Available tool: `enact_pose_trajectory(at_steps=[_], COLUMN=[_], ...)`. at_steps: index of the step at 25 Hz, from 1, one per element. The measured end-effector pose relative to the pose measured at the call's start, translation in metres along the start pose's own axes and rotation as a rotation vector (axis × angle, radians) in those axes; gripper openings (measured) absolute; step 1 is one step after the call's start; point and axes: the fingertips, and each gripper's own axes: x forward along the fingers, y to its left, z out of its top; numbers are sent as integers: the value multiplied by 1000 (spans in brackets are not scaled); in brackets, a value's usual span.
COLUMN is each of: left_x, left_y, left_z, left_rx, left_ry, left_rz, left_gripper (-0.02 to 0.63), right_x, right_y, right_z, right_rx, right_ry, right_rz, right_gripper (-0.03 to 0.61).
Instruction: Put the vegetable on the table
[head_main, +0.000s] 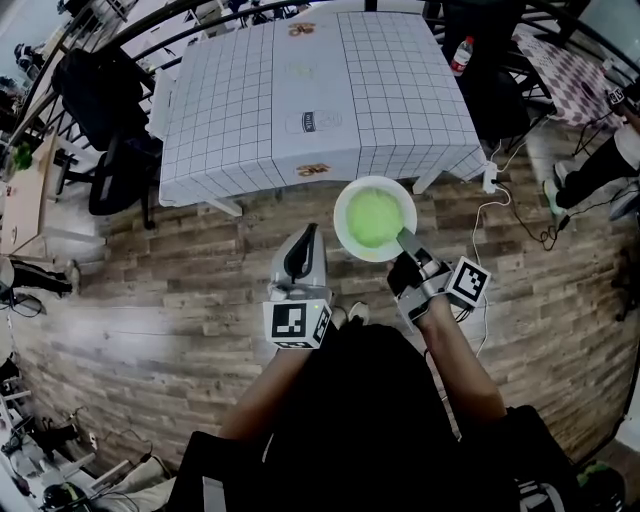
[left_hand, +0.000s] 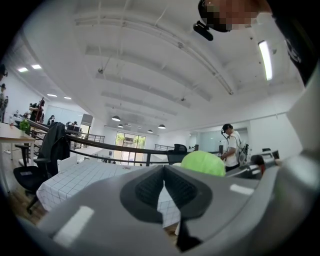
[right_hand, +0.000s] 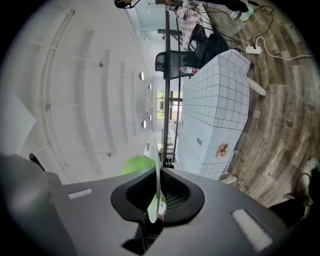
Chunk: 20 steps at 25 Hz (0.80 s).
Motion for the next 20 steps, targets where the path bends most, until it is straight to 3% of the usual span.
enact_pose_trajectory(at_steps=[11, 20], left_x=[43, 112], left_y=[26, 49], left_z=[-5, 3], left_rx=[8, 11], left_ry=[-5, 10], left_rz=[-27, -121], left_gripper=[8, 8], right_x=[28, 77], right_y=[-8, -2], right_z=[17, 51], right_rx=[-7, 12], right_ry=[-18, -89], right_rz=[-16, -27], right_gripper=[15, 17])
